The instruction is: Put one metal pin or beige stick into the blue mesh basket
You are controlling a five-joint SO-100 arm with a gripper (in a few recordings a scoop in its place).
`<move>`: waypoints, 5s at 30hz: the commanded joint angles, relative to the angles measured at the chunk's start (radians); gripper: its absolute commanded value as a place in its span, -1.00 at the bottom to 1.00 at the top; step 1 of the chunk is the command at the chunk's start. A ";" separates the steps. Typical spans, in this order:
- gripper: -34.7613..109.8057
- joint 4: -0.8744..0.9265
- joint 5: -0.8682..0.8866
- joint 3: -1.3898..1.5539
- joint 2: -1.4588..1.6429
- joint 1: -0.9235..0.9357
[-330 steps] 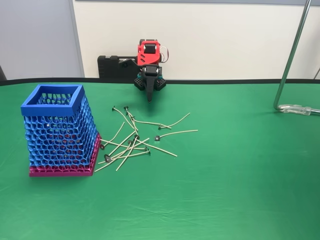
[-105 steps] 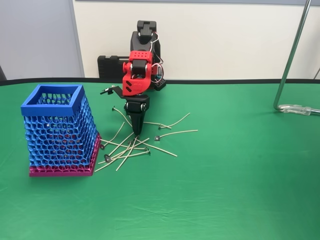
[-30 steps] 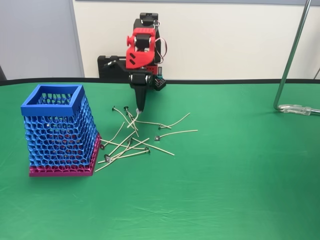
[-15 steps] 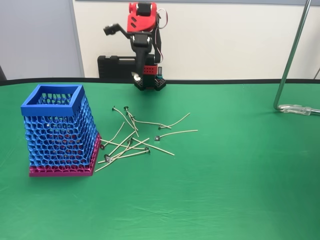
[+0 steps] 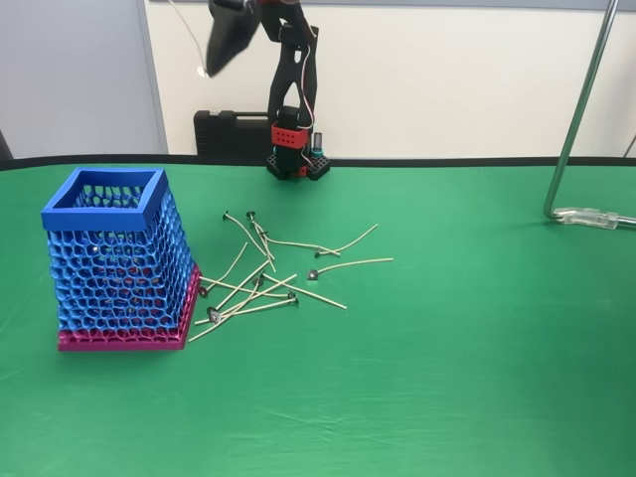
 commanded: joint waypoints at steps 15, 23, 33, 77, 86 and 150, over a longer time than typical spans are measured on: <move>-0.51 0.006 -0.006 -0.541 -0.529 0.089; -0.51 -0.063 -0.021 -0.698 -0.724 0.091; -0.51 -0.186 -0.077 -0.828 -0.853 0.094; -0.11 -0.307 -0.109 -1.103 -1.068 0.094; -0.43 -0.298 -0.052 -0.799 -0.842 0.061; -0.51 -0.673 0.021 2.198 1.430 -0.488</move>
